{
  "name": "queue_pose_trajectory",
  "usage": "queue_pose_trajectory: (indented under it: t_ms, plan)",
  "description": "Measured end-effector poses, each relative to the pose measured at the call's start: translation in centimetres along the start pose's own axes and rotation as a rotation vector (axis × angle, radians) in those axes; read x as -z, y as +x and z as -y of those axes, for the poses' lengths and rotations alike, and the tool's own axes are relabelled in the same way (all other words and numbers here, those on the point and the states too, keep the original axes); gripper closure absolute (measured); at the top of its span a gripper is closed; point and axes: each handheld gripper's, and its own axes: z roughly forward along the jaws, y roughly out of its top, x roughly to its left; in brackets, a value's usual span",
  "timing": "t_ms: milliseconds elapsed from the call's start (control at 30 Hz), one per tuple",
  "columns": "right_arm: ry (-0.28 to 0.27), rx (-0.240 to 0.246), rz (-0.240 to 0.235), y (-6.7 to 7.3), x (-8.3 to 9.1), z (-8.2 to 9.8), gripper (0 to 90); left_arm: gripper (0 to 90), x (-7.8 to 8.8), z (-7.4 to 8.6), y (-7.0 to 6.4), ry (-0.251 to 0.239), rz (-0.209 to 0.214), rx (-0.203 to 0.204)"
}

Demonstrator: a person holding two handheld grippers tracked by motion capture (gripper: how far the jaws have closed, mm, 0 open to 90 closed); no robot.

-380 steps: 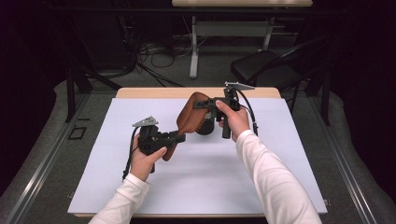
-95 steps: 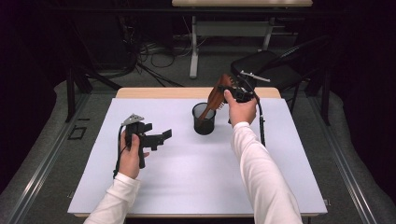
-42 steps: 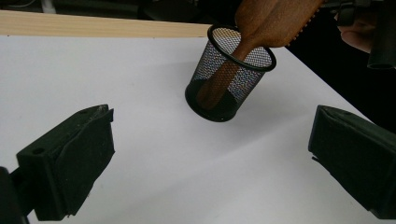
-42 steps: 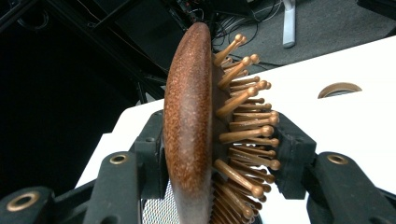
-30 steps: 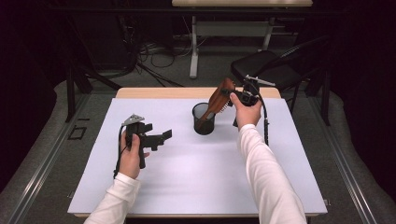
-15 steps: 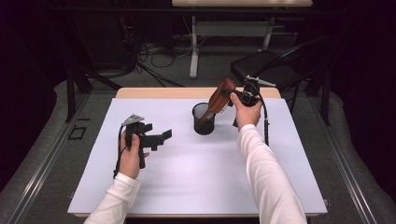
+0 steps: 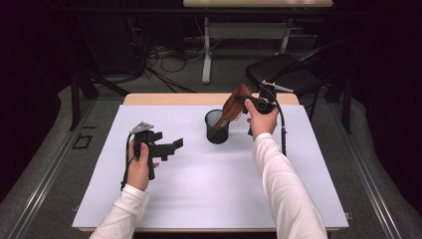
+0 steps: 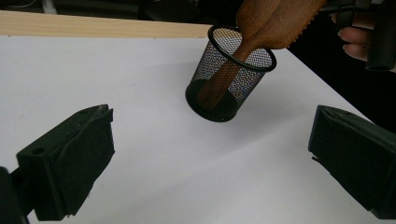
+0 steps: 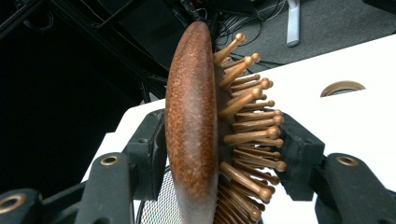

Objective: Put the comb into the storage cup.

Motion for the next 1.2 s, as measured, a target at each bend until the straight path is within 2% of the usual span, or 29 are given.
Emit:
queue_pose_trajectory:
  t_ms: [467, 733, 967, 1100, 1200]
  plan:
    - [0.006, 0.008, 0.000, 0.00, -0.01, 0.00, 35.5, 0.3, -0.04, 0.02, 0.00, 0.001, 0.000, -0.001]
    - [-0.008, 0.021, 0.022, 0.21, -0.01, 0.02, 21.7, 0.3, -0.03, 0.02, -0.01, 0.001, 0.000, -0.002]
    - [-0.002, 0.019, 0.023, 0.06, -0.03, -0.05, 14.7, 0.3, -0.05, 0.04, 0.06, 0.003, -0.002, 0.001]
    - [0.000, 0.040, 0.033, 0.01, -0.05, -0.07, 13.1, 0.3, -0.12, 0.07, 0.09, 0.005, -0.003, 0.001]
    - [0.001, 0.048, 0.034, -0.02, -0.04, -0.09, 8.1, 0.3, -0.13, 0.04, 0.16, 0.002, -0.002, 0.007]
